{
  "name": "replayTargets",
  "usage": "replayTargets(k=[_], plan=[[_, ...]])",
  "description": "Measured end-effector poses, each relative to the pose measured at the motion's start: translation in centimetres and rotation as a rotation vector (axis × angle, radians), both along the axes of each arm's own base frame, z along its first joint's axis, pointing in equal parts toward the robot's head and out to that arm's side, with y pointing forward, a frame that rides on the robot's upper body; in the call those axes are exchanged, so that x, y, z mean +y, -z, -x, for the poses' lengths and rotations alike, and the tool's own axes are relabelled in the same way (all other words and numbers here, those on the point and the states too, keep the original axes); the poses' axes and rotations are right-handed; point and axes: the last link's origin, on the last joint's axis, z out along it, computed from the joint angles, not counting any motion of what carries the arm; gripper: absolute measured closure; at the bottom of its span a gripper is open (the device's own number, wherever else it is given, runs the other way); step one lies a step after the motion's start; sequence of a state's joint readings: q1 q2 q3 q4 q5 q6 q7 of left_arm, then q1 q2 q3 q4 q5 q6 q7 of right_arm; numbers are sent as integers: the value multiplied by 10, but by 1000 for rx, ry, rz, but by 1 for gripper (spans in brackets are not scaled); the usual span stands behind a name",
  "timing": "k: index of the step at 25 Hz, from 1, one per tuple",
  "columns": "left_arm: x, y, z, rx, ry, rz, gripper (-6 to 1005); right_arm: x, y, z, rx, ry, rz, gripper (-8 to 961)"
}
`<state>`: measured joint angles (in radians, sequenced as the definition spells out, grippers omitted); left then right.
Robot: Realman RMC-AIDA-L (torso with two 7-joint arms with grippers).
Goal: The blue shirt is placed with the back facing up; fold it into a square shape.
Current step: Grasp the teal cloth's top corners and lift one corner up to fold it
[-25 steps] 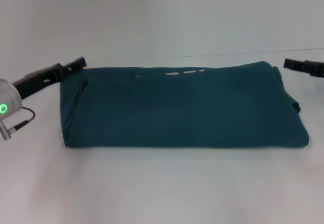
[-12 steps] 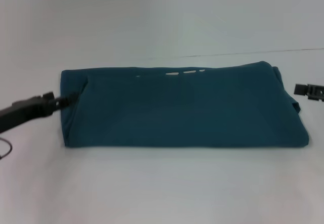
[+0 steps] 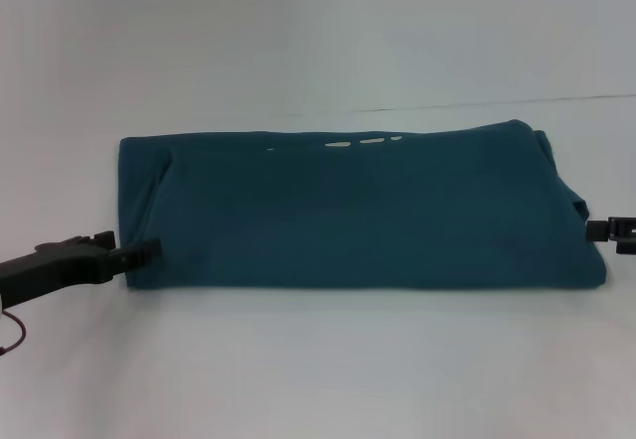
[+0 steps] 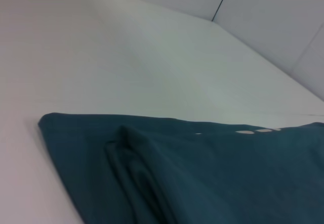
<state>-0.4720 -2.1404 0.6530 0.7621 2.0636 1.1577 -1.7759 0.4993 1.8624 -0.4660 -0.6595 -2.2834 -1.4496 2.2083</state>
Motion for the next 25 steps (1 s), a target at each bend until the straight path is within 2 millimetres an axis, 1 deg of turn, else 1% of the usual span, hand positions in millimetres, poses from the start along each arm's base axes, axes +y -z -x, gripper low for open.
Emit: replayTargets(k=[5,13,18,25], plan=[[2,6,2,35,-6,0,152,0,2,-2,-11,14,2,130],[8,21,-5,111,30,24,153,-1,4,-7,-15,34,-10,131],[12,26,-11,133,48,32,153,2,12,-5,-13,37,-15,132],[11,32,-16,141,74,61,154,6,22,-10,-39,74,-6,132]])
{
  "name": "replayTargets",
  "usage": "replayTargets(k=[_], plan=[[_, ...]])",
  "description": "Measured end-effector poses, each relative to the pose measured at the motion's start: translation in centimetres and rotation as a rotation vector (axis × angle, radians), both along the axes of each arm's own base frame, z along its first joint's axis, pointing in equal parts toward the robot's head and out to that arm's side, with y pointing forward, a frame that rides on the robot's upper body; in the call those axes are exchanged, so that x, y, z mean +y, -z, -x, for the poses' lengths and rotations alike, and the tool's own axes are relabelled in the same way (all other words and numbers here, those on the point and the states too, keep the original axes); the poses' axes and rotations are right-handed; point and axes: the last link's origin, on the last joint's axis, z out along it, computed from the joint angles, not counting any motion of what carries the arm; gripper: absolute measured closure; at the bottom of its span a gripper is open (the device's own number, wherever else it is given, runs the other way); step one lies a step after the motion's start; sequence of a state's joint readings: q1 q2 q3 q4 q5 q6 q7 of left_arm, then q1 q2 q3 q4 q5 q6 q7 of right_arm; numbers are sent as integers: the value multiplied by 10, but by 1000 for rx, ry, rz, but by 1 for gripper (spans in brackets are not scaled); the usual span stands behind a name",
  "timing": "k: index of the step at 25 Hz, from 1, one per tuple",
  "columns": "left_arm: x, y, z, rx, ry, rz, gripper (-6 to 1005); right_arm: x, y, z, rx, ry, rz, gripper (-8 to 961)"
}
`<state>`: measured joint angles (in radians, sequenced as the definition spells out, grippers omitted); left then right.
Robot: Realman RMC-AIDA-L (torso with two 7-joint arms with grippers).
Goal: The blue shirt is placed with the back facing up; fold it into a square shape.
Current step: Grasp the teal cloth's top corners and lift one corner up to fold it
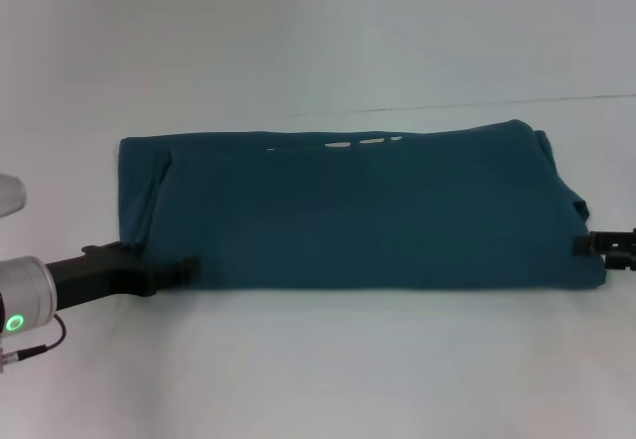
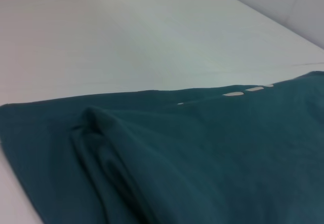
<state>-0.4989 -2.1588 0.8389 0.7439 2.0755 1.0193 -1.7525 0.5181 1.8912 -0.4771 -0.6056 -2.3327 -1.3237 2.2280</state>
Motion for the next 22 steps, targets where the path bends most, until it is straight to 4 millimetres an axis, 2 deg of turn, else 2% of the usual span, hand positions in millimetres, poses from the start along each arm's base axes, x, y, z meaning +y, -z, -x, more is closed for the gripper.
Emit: replayTargets(k=[11,16,22], plan=[[2,2,-7,-4,22,18,155,5,12,5,-5,-5,20,162],[2,1,-7,-2,22,15,155,5,19,2,-5,13,22,261],[2,-1,-5,0,17,8,293,3,22,1,-2,12,17,379]])
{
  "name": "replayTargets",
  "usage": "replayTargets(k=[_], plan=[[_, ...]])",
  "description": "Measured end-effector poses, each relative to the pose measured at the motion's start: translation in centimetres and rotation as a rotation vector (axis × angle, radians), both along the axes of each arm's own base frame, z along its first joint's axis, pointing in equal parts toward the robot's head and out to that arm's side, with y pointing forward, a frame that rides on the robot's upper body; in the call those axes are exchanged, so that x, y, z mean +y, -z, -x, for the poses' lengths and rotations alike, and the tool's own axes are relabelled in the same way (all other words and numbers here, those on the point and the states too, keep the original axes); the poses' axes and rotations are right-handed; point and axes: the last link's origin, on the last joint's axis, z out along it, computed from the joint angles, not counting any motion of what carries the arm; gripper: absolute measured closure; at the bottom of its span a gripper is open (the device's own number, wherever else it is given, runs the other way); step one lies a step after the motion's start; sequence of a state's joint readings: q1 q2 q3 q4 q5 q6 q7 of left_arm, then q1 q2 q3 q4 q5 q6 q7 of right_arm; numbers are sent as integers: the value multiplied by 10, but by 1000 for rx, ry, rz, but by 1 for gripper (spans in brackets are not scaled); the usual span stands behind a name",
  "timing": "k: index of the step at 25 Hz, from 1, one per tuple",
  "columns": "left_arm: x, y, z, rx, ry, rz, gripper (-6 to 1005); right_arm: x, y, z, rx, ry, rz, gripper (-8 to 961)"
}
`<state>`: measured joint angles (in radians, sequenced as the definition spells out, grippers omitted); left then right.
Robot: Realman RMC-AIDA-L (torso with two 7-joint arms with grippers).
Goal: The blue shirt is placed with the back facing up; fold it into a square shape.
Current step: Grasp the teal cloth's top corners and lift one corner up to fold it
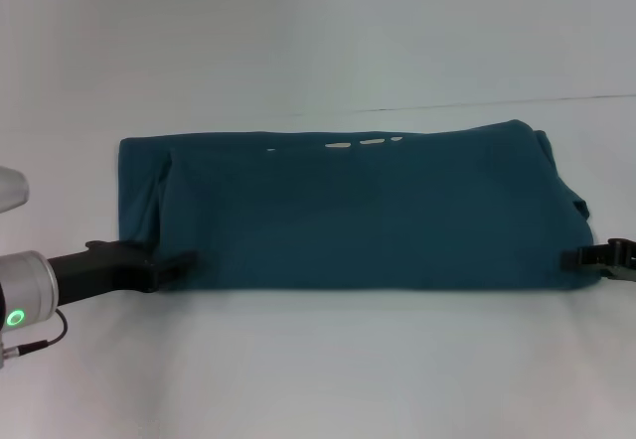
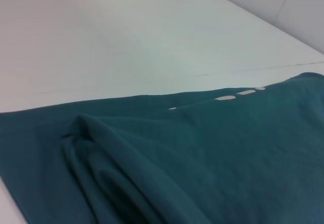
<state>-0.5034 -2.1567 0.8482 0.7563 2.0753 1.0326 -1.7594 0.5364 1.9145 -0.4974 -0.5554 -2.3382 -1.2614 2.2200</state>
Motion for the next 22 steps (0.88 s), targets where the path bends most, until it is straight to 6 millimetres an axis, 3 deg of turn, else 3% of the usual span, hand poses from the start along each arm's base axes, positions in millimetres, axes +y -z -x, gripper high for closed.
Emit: replayTargets(k=[5,8,14,19,22], plan=[[0,0,2,9,-6,-3,440,-1,0,-1,1,1,-2,622],[-1,1,3,21,-7,2,529,-1,0,-1,0,-4,-2,827],[-2,-1,6,17,-20,-5,799,-1,-1,-1,-8,-15,-6,932],[-6,-12,12,21,-40,-36,959,0,-1,1,-9,-38,-13,920],[-9,-19,16,17,-56,-51,946,1,-2,2,-1,-59,-27,913]])
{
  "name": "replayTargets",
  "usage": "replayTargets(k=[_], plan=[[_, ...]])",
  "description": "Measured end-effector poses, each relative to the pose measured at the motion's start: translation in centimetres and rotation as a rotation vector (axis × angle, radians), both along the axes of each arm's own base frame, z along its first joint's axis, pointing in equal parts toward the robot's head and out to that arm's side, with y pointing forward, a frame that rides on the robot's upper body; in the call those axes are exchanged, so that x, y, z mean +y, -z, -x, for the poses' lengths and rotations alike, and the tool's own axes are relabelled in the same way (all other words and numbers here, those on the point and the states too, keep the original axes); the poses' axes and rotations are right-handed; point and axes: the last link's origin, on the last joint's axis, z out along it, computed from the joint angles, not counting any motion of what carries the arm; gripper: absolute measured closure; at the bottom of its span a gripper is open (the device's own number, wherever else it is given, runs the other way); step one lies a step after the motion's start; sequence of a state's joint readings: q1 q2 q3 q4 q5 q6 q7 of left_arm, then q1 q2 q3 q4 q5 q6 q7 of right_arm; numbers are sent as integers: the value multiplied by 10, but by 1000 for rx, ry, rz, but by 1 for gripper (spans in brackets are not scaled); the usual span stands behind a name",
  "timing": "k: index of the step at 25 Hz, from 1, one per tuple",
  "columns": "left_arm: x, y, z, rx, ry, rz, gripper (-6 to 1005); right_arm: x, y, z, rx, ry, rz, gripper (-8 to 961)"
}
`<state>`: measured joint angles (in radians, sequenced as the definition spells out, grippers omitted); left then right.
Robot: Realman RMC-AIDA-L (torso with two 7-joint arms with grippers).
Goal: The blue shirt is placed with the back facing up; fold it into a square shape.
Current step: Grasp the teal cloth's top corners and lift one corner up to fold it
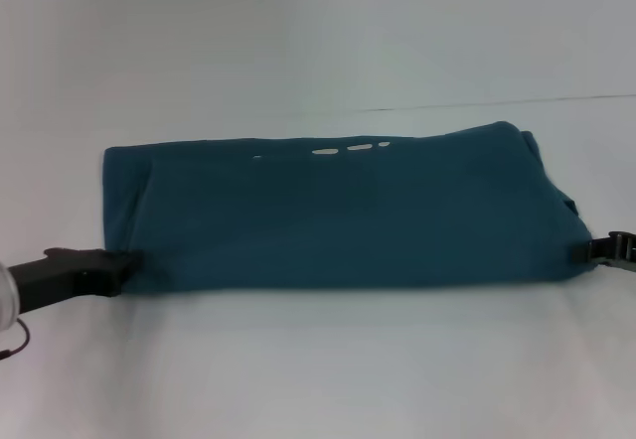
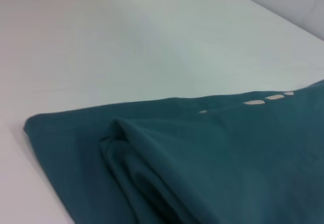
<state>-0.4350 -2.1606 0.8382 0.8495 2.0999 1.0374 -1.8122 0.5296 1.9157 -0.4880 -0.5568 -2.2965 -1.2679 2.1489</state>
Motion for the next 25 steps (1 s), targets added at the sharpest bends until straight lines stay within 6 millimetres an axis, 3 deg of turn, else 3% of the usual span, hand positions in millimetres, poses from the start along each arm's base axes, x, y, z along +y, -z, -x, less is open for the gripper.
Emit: replayTargets(k=[16,25], plan=[[-24,-23,21,-30,-47,-19,874,-3,8,2,7,-39,3,876],[-26,-29,19,-65,-47,-16,833,-4,9,7,8,-72,18,855]])
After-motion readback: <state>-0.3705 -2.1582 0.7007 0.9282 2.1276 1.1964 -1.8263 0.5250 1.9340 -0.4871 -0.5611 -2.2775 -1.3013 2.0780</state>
